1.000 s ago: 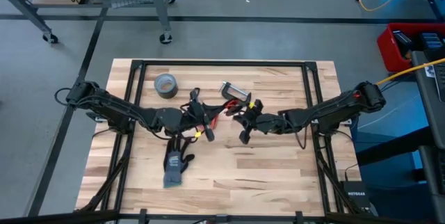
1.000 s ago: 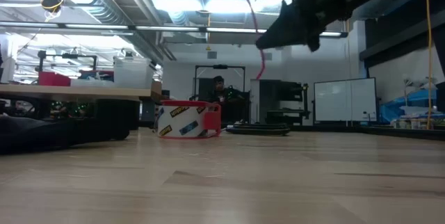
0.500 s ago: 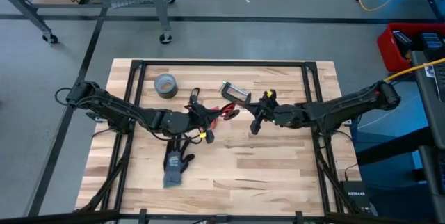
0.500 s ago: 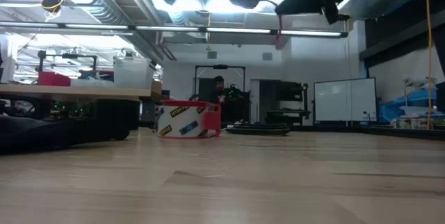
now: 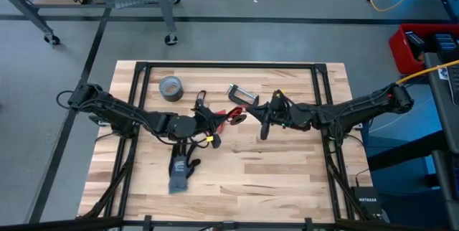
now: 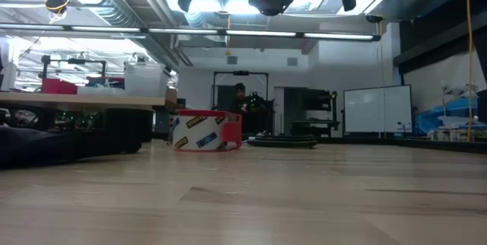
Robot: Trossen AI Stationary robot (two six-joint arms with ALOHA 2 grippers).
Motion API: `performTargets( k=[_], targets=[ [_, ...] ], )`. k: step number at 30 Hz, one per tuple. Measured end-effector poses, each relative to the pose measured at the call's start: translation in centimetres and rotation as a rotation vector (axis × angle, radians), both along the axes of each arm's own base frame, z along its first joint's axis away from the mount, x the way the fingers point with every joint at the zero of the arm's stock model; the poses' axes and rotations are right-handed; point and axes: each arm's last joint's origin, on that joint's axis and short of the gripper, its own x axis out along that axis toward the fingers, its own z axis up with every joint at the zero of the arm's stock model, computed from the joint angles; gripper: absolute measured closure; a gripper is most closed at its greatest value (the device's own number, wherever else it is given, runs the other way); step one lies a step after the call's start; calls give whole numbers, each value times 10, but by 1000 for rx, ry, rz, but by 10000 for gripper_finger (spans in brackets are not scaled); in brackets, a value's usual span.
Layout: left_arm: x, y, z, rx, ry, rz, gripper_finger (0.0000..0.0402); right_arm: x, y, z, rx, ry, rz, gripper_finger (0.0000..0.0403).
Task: Coil cords
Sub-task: Coil the red wire onto the spool
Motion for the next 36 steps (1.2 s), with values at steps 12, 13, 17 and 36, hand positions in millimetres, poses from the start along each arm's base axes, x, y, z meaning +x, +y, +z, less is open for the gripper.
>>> performTargets(
  k=[12, 13, 17, 36],
  targets=[
    [1, 8, -3, 9, 30, 23, 401, -2, 0, -11, 26, 106, 3, 401],
    [1, 7, -3, 13, 33, 22, 401, -3, -1, -13, 18, 127, -19, 401],
    [0, 6, -2, 29, 38, 17, 401, -5, -2, -20, 16, 190, -61, 400],
    [0, 12, 2, 75, 10, 125, 401, -9, 1, -31, 190, 285, 36, 400]
  ],
)
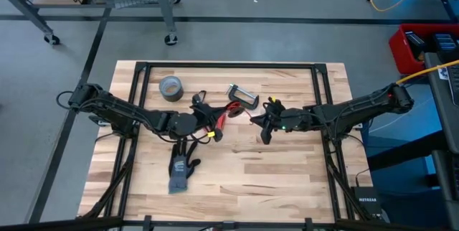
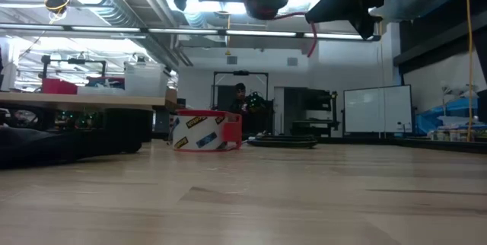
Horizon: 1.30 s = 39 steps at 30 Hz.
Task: Coil cords
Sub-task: Coil the red wire onto the spool
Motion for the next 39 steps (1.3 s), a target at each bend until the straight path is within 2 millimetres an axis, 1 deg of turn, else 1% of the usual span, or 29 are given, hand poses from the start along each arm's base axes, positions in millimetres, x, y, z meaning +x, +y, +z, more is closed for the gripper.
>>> performTargets(
  k=[3, 8, 12, 18, 21, 26, 29, 34, 39],
  targets=[
    [0, 1, 1, 13, -2, 33, 401, 0, 1, 0, 24, 5, 29, 399],
    [1, 1, 7, 21, -52, 18, 401, 1, 2, -1, 42, 5, 41, 399],
    [1, 0, 6, 39, -30, 8, 401, 1, 2, -2, 37, 10, 42, 398],
    [-1, -5, 2, 38, 4, -8, 401, 0, 1, -3, -6, 24, 21, 398],
    [-1, -8, 2, 37, 4, -19, 401, -2, -1, -6, -18, 68, 15, 398],
    [0, -9, 6, 35, -38, -24, 401, -3, -1, -10, -2, 101, -12, 398],
    [0, -8, 9, 29, -68, -20, 401, 1, 1, -11, 18, 86, 15, 398],
    [1, -6, 11, 16, -94, -11, 401, 16, 6, -15, 50, 26, 75, 398],
    [2, -7, 11, 0, -97, -69, 401, 24, 7, -26, 43, 46, 67, 398]
  ],
)
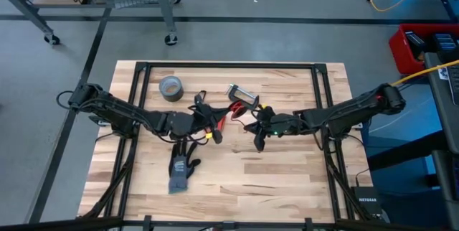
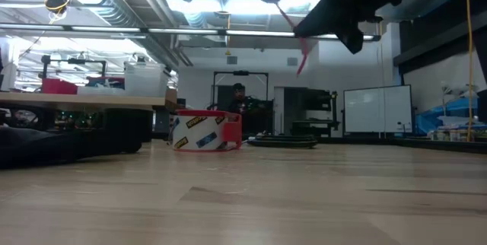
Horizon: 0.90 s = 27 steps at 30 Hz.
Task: Coil cords
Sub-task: Coil the red wire onto the spool
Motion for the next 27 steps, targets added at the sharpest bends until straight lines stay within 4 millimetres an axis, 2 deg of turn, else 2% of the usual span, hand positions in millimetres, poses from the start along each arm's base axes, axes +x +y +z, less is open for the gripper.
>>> performTargets(
  k=[8, 18, 27],
  targets=[
    [-1, -7, 0, -8, 0, -43, 401, 4, -9, -5, -23, 12, -66, 398],
    [-1, -8, 0, -30, -13, -52, 401, 12, -11, 9, 39, -145, -24, 398],
    [-1, -10, 0, -23, -8, -58, 401, 10, -12, 5, 23, -100, -34, 398]
  ],
)
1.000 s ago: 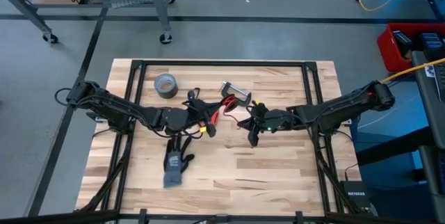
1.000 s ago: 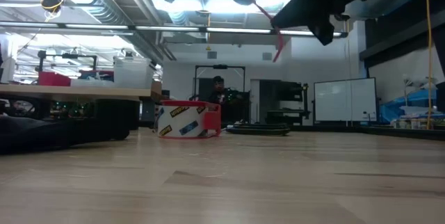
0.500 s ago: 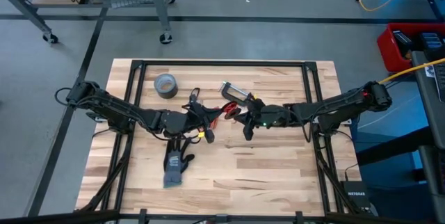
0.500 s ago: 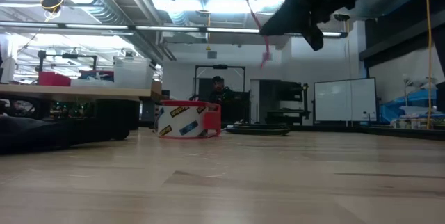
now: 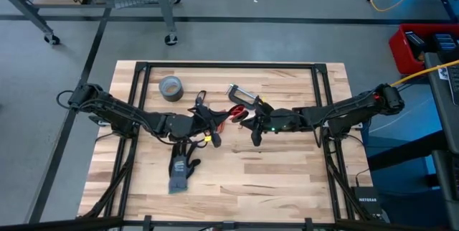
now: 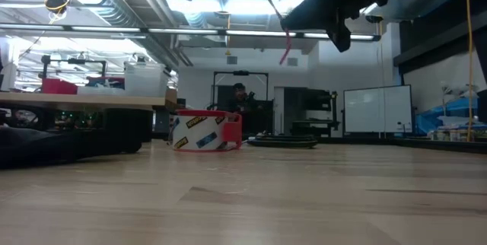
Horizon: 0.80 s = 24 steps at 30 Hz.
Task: Coil cords
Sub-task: Coil the red wire onto the spool
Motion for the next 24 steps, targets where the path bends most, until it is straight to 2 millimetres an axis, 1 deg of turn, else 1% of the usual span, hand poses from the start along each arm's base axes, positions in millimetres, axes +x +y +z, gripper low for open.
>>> performTargets(
  k=[6, 11, 17, 20, 24],
  targets=[
    [-1, -6, 0, 5, 7, -23, 401, -5, -2, -8, -40, 96, -55, 398],
    [-3, -13, -1, 9, 14, -45, 401, -5, -3, -9, -41, 104, -55, 398],
    [-6, -17, -8, 27, 87, -32, 401, -11, -3, -13, -53, 178, -53, 398],
    [-8, -17, -13, 26, 128, -8, 401, -15, -4, -11, -56, 191, -53, 398],
    [-9, -15, -18, 24, 173, 11, 401, -18, -4, -5, -51, 163, -55, 398]
  ],
)
